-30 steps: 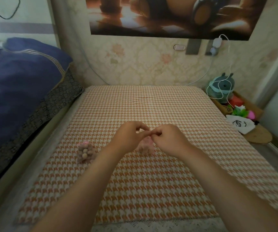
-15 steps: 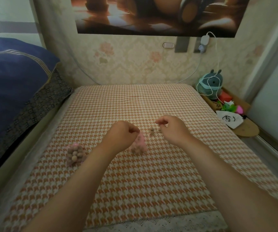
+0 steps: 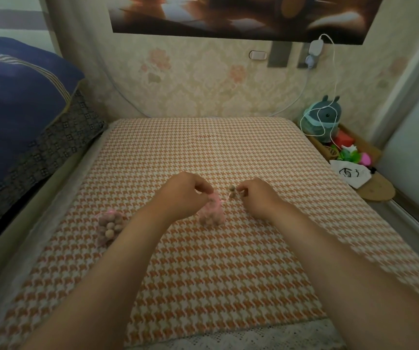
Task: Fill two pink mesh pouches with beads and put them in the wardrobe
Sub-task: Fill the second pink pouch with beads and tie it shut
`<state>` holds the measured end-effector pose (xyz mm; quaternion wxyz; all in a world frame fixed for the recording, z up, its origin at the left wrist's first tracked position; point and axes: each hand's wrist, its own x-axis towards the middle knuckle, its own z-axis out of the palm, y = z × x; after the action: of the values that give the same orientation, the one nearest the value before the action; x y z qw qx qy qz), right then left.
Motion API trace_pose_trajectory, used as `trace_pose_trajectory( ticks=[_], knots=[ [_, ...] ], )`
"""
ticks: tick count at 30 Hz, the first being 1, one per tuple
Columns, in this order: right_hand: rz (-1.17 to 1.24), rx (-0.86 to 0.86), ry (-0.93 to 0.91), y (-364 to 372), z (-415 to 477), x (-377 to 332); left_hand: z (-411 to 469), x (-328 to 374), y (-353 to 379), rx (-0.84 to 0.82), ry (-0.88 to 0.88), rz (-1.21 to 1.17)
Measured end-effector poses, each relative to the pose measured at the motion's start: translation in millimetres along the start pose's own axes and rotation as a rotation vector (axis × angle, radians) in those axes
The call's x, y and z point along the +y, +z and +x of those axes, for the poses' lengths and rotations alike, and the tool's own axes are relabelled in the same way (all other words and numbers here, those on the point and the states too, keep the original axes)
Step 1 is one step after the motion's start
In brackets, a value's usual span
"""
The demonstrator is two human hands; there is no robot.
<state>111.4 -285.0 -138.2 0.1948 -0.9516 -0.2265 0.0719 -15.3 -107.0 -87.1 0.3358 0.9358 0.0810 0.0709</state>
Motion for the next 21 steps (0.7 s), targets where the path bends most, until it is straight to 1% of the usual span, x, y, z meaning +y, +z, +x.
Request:
trace_pose_trajectory(
  ticks=[5,7,9,12,15,18,21],
  knots=[
    [0.008,0.013,0.004,-3,-8,0,-3,0,-1,-0.026,0.017,-0.017],
    [0.047,0.023,0.009,-6,-13,-3,-6,3,-1,-0.012,-0.004,-0.039],
    [0.129,0.073,-0.010,-13,-19,-10,-9,4,-1,0.005,-0.006,-0.036],
    [0.324,0.166,-0.096,-27,-28,-30,-11,4,-2,0.008,0.010,-0.012],
    [0.417,0.179,-0.226,-38,-41,-56,-13,4,-2,0.011,-0.001,-0.017],
    [0.350,0.142,-0.323,-41,-54,-71,-14,5,-1,0.021,-0.023,-0.035],
    [0.096,0.152,-0.376,-41,-60,-73,-14,5,1,0.016,-0.019,-0.077]
  ],
)
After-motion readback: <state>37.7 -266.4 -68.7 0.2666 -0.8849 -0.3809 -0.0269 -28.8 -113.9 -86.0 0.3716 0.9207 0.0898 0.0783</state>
